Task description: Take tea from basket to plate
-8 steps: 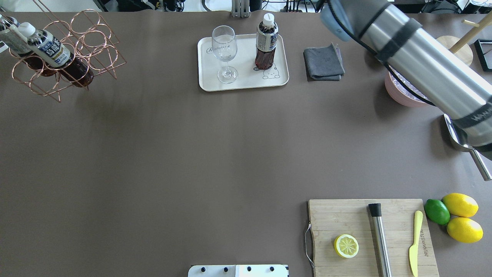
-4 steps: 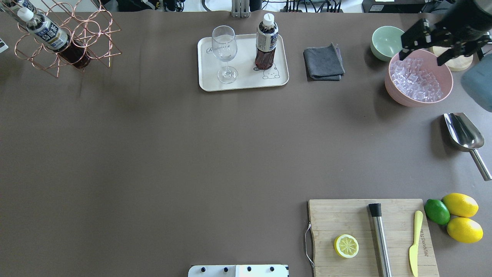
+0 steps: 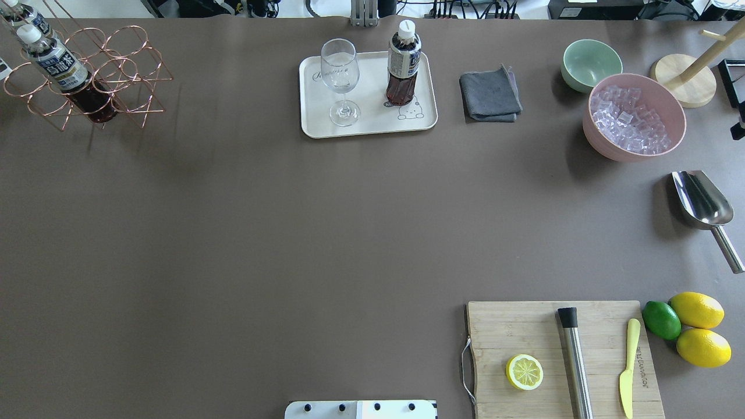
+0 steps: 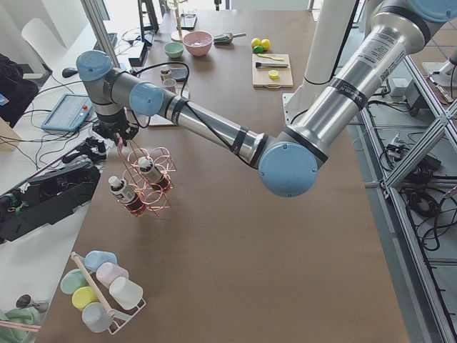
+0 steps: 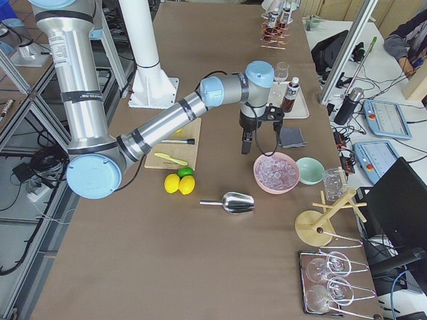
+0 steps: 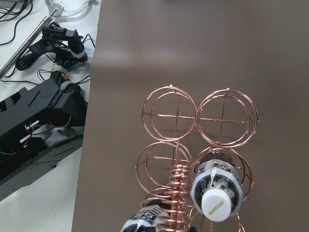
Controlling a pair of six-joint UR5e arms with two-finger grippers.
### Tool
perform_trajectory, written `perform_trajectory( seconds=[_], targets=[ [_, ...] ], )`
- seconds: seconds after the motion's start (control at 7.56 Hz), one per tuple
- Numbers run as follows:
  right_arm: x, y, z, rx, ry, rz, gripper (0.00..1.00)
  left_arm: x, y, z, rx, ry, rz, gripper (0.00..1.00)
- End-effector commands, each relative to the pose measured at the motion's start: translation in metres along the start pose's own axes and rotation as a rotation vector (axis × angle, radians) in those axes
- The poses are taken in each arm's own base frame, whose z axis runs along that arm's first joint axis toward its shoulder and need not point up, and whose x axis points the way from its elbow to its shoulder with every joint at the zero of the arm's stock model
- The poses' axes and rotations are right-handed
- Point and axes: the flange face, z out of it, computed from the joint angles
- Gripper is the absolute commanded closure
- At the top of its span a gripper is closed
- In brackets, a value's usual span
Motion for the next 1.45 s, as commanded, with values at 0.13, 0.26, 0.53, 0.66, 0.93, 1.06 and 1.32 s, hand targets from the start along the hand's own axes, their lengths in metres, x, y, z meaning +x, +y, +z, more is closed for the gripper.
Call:
perform_trajectory(
  seconds=[0.13, 0.26, 0.53, 0.66, 0.93, 1.06, 1.32],
  targets=[
    [0.083, 0.024, 0.021, -0.051, 0.021, -0.103, 0.00, -0.001, 0.007, 0.009, -0.009, 0.011, 0.036, 1.00],
    [0.082, 0.017, 0.024, -0.055, 0.022, -0.109, 0.00, -0.003, 0.007, 0.008, -0.026, 0.001, 0.040, 1.00],
    [0.092, 0.014, 0.028, -0.031, 0.021, -0.117, 0.00, 0.000, 0.005, 0.016, -0.027, 0.012, 0.041, 1.00],
    [0.098, 0.015, 0.028, -0.032, 0.023, -0.109, 0.00, 0.001, 0.004, 0.018, -0.027, 0.015, 0.043, 1.00],
    [0.125, 0.014, 0.032, -0.041, 0.024, -0.054, 0.00, 0.003, 0.008, 0.023, -0.029, 0.023, 0.038, 1.00],
    [0.163, 0.010, 0.044, -0.065, 0.026, -0.013, 0.00, 0.005, 0.011, 0.026, -0.029, 0.024, 0.039, 1.00],
    [0.220, 0.010, 0.057, -0.094, 0.001, -0.104, 0.00, 0.009, 0.011, 0.036, -0.023, 0.023, 0.061, 1.00]
  ],
)
